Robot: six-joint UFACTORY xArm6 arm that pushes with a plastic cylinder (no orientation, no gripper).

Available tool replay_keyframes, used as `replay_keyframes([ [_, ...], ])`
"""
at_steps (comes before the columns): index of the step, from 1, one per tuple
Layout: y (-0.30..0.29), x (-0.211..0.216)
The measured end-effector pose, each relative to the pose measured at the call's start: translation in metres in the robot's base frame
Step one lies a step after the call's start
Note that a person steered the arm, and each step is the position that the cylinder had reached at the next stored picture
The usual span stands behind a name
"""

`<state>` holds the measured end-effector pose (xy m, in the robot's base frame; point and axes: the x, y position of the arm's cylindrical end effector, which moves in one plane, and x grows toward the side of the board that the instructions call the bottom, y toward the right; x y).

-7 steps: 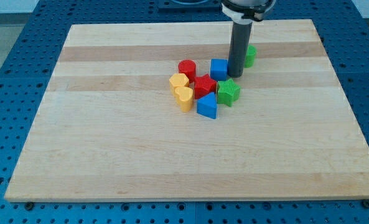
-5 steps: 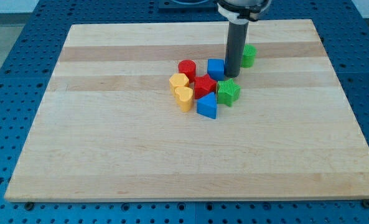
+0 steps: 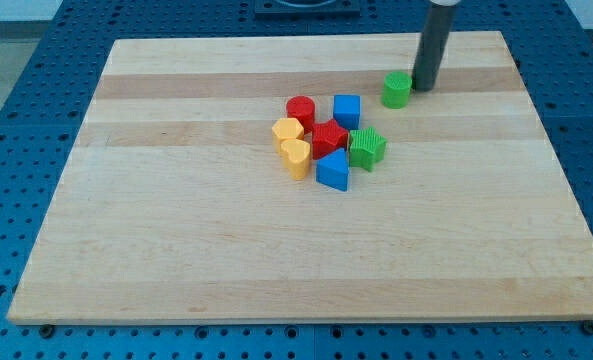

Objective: Push the green circle towards right of blue cube

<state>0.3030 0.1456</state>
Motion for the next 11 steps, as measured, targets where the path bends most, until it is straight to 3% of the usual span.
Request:
replay_keyframes([
  [6,-0.057,-0.018],
  [11,-0.041,0.016],
])
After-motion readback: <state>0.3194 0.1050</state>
